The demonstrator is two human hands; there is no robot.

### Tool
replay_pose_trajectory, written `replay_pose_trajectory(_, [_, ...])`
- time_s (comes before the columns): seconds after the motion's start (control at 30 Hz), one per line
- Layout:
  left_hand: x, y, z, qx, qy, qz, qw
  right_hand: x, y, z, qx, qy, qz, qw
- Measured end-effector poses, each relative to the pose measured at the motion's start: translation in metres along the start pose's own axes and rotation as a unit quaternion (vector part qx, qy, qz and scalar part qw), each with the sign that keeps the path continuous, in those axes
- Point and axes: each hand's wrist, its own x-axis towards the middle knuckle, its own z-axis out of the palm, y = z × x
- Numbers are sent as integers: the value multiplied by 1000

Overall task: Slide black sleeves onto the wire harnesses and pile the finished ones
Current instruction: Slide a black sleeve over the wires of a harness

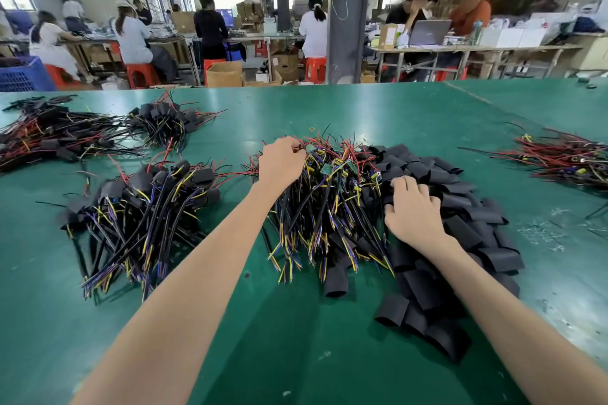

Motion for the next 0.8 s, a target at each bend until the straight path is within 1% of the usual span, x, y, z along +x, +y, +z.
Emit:
replay_pose_trajectory(0.07, [0,2,2,-6,25,14,1000,1,0,2,-7,-9,-4,1000])
replay_pose_trajectory(0.13, [-3,5,4,-25,46,54,997,2,1,3,-22,-15,-8,1000])
replay_pose_trajectory(0.23, [-7,12,4,-83,64,120,987,4,2,4,-20,-12,-12,1000])
replay_pose_trajectory(0.3, [-10,21,1,-131,90,145,977,5,2,4,0,-4,-6,1000])
replay_pose_trajectory(0.33, [-11,27,-3,-170,97,144,970,6,1,4,14,2,4,1000])
replay_pose_trajectory(0.4, [-11,41,-12,-268,94,115,952,7,1,5,43,11,28,999])
replay_pose_trajectory(0.47, [-10,52,-24,-322,95,83,939,9,2,5,58,5,38,998])
replay_pose_trajectory(0.53, [-10,59,-38,-323,89,73,939,10,6,7,52,-11,37,998])
replay_pose_trajectory(0.63, [-16,65,-62,-295,86,107,946,12,11,6,11,-17,27,999])
replay_pose_trajectory(0.7, [-25,65,-75,-227,83,142,960,15,13,6,-1,-12,21,1000])
replay_pose_trajectory(0.8, [-43,50,-82,-95,57,183,977,17,16,6,-9,-18,19,1000])
